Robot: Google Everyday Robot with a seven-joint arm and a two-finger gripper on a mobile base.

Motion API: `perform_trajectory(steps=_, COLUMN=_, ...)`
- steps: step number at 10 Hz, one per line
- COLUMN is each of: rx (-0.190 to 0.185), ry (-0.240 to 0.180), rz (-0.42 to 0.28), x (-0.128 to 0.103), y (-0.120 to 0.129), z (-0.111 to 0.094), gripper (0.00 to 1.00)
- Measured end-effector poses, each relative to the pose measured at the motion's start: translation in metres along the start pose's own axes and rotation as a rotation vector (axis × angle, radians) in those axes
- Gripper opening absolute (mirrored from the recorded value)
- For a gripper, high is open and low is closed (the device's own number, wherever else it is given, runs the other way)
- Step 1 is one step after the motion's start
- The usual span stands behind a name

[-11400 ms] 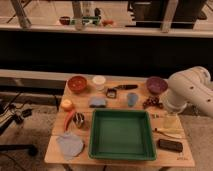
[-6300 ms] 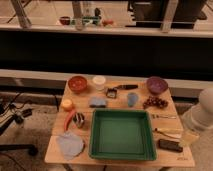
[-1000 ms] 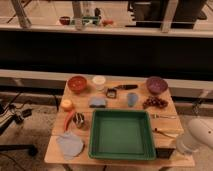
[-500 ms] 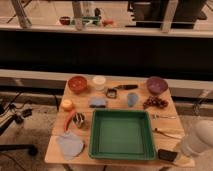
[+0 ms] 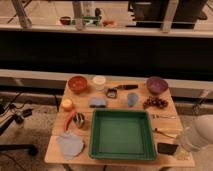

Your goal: Place eraser in tray

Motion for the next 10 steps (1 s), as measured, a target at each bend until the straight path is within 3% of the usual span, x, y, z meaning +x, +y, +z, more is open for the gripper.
perform_trajectory(steps=2, rx=-0.006, ry=-0.027, rz=-0.033, x=-0.027, y=0.004, z=0.000, gripper=0.00)
perform_trajectory(steps=10, rx=-0.085, ry=-0.140, rz=-0.236, x=-0.164, y=0.001, z=0.045, gripper=0.00)
